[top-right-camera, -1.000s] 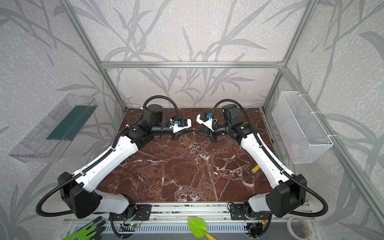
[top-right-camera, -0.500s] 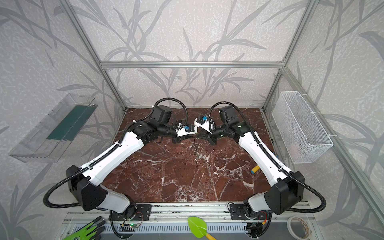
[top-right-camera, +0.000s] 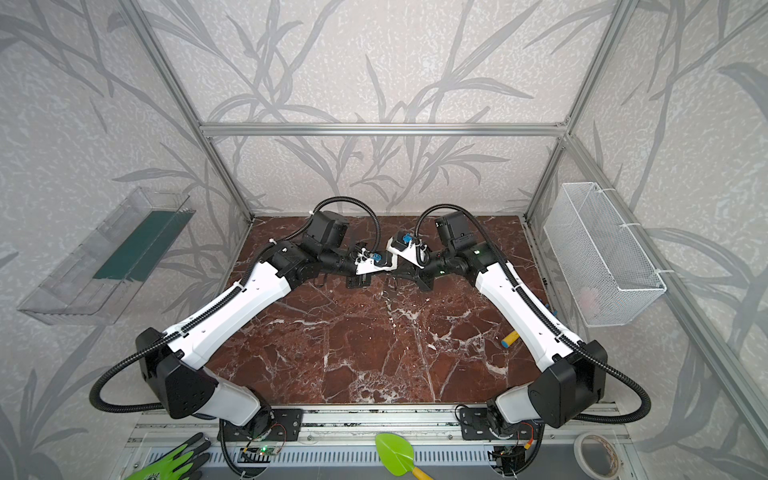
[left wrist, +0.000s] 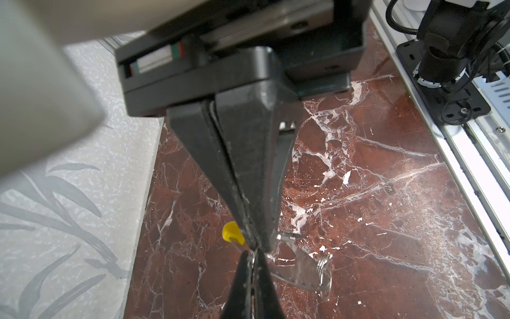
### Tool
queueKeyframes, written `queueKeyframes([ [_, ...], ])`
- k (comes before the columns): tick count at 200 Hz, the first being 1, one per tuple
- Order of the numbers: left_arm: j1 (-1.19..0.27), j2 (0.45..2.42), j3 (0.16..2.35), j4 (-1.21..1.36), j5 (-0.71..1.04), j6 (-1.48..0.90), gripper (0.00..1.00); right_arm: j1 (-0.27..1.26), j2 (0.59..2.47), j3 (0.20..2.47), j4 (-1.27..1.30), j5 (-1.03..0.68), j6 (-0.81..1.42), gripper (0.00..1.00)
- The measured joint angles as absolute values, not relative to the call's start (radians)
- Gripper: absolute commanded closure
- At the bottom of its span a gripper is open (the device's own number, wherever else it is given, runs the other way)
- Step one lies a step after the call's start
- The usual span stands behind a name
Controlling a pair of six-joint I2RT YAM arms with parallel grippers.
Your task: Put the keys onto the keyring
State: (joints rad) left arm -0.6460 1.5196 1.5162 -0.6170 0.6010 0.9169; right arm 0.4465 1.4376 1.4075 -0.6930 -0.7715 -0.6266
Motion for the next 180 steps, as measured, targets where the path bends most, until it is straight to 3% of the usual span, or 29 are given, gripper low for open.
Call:
queueKeyframes([
  [13,-0.646,1.521,1.516,-0.615,0.597,0.915,1.0,0.447,1.436,1.402,-0.681,-0.757,-0.623,0.84],
  [45,-0.646,1.517,1.501,-0.563,0.596,0.884,1.0,0.445,1.373,1.271,-0.54,-0.693,-0.606,0.67],
  [103,-0.638,1.486,1.381,-0.335,0.601,0.757,1.0,0.444,1.221,0.975,-0.2,-0.532,-0.492,0.6],
  [180,-0.632,1.438,1.303,-0.066,0.603,0.598,1.0,0.446,1.205,0.951,0.042,-0.525,-0.381,0.6],
])
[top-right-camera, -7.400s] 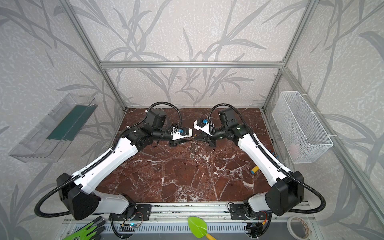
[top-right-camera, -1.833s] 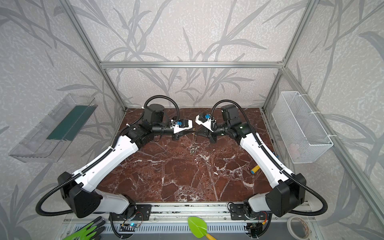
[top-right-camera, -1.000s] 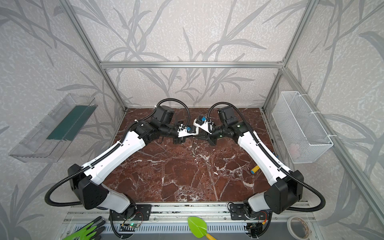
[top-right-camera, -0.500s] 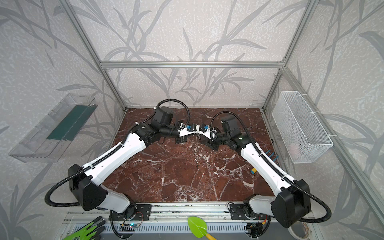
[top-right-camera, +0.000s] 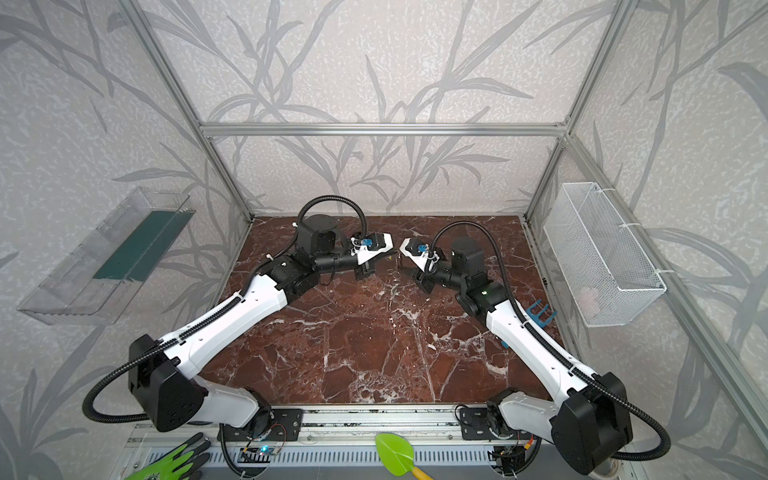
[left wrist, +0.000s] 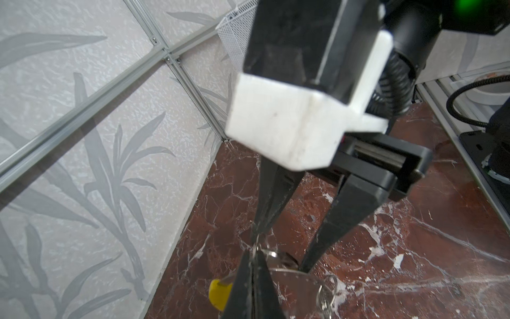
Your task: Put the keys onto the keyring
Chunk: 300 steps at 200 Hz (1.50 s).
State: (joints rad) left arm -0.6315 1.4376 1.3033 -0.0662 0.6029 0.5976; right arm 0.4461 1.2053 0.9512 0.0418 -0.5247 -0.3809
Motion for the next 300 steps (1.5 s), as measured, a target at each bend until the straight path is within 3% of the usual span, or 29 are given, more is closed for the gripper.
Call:
queueKeyframes([
  [55,-0.632,1.436,1.285,0.012,0.602,0.537,1.0,0.451,1.205,0.951,0.131,-0.521,-0.336,0.67],
  [103,-0.628,1.436,1.285,0.064,0.599,0.498,1.0,0.453,1.205,0.949,0.173,-0.514,-0.318,1.0],
  [183,-0.628,1.444,1.218,0.261,0.605,0.323,1.0,0.485,1.217,0.973,0.141,-0.462,-0.445,1.0],
  [202,-0.628,1.445,1.195,0.325,0.608,0.274,1.0,0.485,1.233,0.994,0.137,-0.46,-0.462,0.76],
  [230,-0.622,1.448,1.186,0.38,0.609,0.25,1.0,0.476,1.234,0.99,0.132,-0.446,-0.48,0.63],
  [274,-0.599,1.448,1.186,0.387,0.658,0.251,1.0,0.282,1.179,0.905,0.192,-0.585,-0.347,0.67],
  [300,-0.586,1.448,1.186,0.369,0.702,0.254,1.0,0.267,1.177,0.922,0.225,-0.723,-0.294,0.69],
])
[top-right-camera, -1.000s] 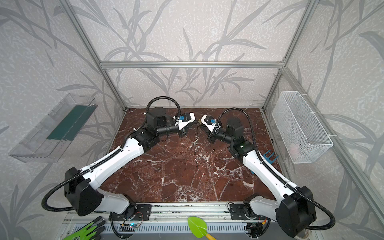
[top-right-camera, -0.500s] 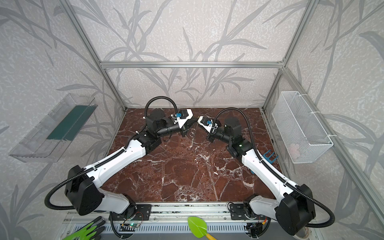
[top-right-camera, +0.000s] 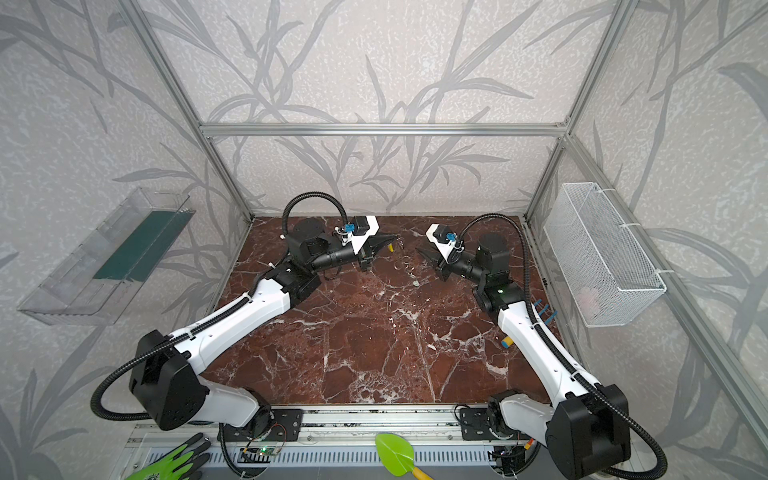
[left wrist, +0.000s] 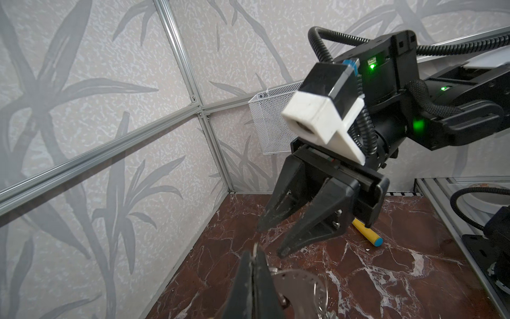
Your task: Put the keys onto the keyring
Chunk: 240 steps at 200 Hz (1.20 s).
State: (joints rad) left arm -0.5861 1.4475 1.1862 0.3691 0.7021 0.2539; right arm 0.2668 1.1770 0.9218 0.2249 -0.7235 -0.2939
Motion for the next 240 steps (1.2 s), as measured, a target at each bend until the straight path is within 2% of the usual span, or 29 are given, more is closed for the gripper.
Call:
queueKeyframes([
  [55,-0.578,1.448,1.187,0.305,0.769,0.278,1.0,0.272,1.212,0.994,0.31,-0.918,-0.179,0.71],
  [138,-0.578,1.448,1.187,0.291,0.8,0.289,1.0,0.289,1.299,1.039,0.33,-1.063,-0.089,0.75],
  [201,-0.578,1.448,1.187,0.291,0.813,0.287,1.0,0.29,1.322,1.058,0.303,-1.105,-0.078,0.94],
  [226,-0.574,1.448,1.187,0.292,0.817,0.287,1.0,0.289,1.325,1.069,0.286,-1.11,-0.089,1.0],
  [240,-0.574,1.448,1.187,0.29,0.818,0.287,1.0,0.289,1.325,1.071,0.274,-1.11,-0.099,1.0],
])
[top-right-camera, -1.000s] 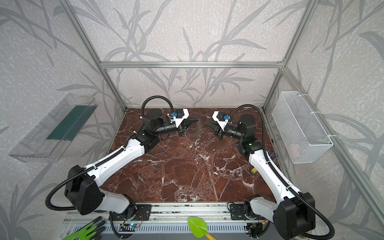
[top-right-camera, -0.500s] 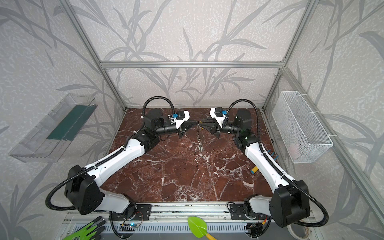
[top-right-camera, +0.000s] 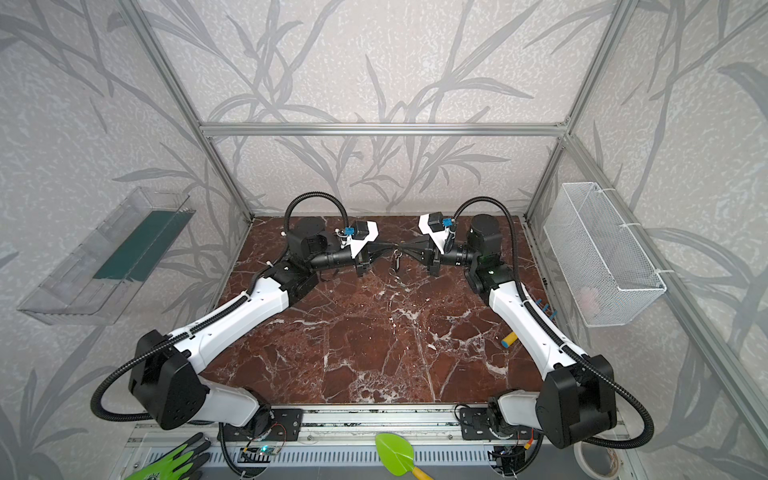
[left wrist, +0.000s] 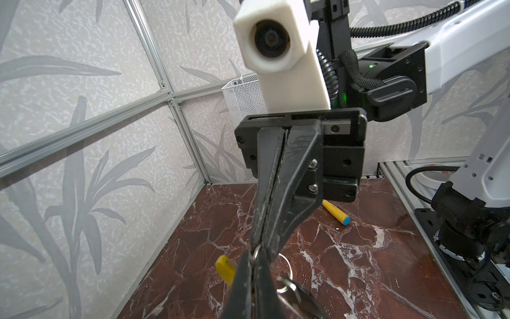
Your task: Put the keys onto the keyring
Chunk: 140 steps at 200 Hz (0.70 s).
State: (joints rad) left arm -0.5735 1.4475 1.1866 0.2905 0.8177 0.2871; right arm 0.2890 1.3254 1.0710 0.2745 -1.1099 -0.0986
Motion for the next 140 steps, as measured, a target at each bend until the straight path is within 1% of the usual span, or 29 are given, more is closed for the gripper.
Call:
queueKeyframes([
  [15,-0.574,1.448,1.187,0.285,0.818,0.288,1.0,0.289,1.325,1.079,0.255,-1.11,-0.109,1.0],
  [35,-0.574,1.448,1.191,0.268,0.812,0.311,0.79,0.289,1.33,1.107,0.183,-1.111,-0.14,1.0],
  [44,-0.572,1.448,1.205,0.231,0.804,0.33,0.76,0.29,1.335,1.131,0.118,-1.113,-0.169,1.0],
  [95,-0.582,1.454,1.402,-0.178,0.745,0.627,0.73,0.298,1.361,1.295,-0.265,-1.052,-0.357,1.0],
  [140,-0.603,1.509,1.505,-0.41,0.722,0.786,0.73,0.335,1.398,1.377,-0.505,-0.967,-0.492,1.0],
])
